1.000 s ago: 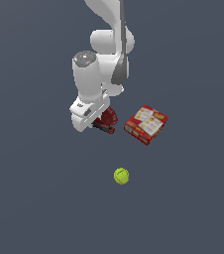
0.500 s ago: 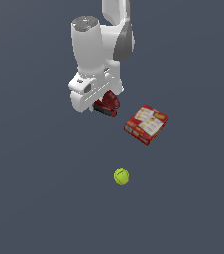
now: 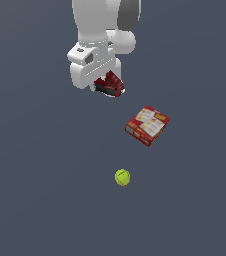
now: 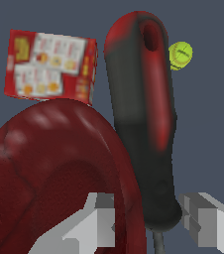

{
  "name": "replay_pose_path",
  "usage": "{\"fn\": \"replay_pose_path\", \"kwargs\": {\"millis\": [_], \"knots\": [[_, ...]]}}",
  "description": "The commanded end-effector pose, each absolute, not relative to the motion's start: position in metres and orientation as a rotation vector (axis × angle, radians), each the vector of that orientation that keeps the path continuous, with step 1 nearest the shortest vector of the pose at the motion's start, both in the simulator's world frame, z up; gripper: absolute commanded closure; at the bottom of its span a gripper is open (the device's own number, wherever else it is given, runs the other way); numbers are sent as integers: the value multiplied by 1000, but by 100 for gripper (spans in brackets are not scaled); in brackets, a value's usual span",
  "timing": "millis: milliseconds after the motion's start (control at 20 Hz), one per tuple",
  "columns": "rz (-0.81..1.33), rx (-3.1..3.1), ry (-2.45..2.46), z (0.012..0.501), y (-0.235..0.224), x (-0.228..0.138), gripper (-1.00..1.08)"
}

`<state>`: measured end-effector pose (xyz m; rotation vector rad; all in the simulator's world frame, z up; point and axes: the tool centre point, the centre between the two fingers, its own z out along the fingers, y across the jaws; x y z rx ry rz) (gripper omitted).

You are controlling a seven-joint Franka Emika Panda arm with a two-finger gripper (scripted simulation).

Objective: Pick up a designated object from a clutter of objects.

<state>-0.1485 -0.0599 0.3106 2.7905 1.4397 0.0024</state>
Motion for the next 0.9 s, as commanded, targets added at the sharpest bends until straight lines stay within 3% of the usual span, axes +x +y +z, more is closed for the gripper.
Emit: {"fn": "replay_pose_path", "kwargs": {"millis": [0, 850], "knots": [[4, 2790, 1439, 331, -58, -156, 108], [0, 2793, 1438, 398, -50, -177, 108]]}}
